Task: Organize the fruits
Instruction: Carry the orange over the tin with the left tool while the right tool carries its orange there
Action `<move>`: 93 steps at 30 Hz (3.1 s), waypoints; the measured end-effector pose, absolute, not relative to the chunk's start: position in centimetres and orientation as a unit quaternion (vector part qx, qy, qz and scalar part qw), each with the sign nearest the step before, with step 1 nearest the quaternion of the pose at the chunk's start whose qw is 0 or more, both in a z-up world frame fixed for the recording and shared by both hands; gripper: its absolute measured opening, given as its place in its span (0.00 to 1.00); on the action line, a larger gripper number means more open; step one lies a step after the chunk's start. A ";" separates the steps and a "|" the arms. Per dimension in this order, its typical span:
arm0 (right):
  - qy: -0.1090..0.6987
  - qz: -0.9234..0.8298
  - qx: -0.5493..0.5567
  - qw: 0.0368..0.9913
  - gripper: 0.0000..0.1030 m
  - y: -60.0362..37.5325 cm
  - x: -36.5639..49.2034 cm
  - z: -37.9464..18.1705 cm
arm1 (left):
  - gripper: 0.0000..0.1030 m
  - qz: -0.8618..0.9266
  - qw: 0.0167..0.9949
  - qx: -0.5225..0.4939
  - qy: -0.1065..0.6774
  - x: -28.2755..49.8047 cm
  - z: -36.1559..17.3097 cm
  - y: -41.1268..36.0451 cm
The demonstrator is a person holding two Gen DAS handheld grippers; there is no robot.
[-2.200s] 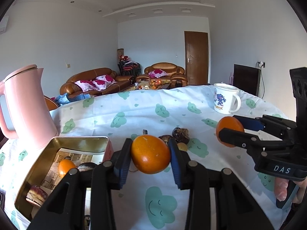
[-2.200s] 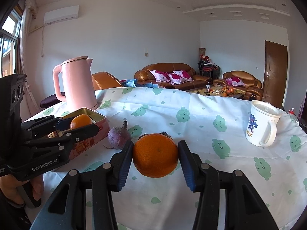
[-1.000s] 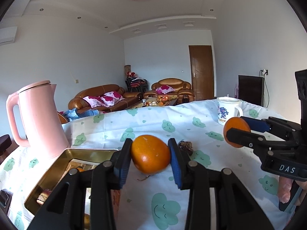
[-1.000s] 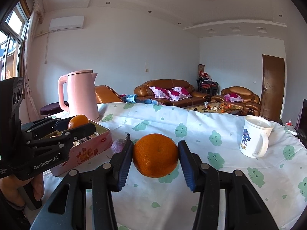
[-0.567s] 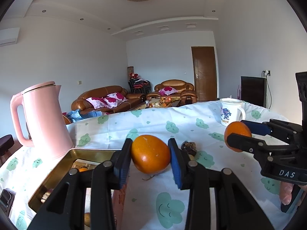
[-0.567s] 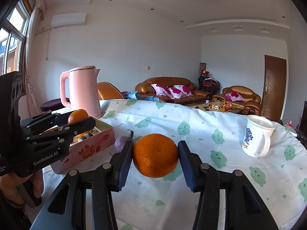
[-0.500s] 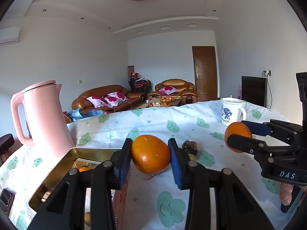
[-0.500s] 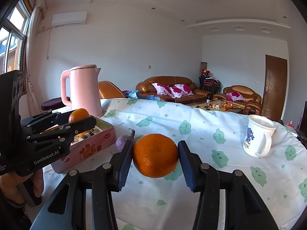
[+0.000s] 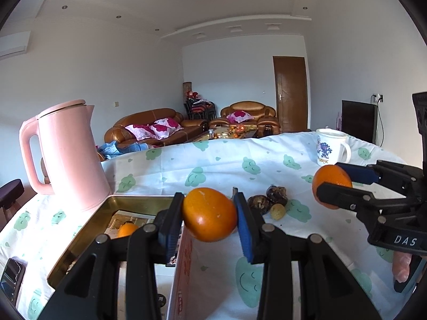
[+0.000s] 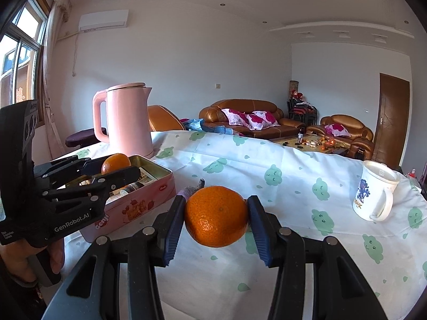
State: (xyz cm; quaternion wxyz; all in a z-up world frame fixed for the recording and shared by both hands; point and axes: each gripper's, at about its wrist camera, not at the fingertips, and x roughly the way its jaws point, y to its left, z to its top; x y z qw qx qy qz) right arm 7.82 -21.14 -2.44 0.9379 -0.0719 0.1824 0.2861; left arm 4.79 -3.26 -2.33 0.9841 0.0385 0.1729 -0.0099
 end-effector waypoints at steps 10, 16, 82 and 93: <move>0.179 0.304 -0.095 0.931 0.48 -18.6 8.1 -1.1 | 0.38 0.004 0.982 0.030 0.187 4.9 -2.5 -1.5; 0.178 0.317 -0.106 0.926 0.48 -16.8 8.4 -0.6 | 0.38 0.016 0.980 0.018 0.197 5.2 -2.5 0.4; 0.228 0.405 -0.160 0.871 0.48 -2.2 9.8 -3.7 | 0.38 0.076 0.956 -0.015 0.281 7.5 -4.4 11.8; 0.253 0.406 -0.171 0.861 0.48 -1.7 10.1 -5.2 | 0.38 0.074 0.953 -0.011 0.295 8.0 -4.7 11.7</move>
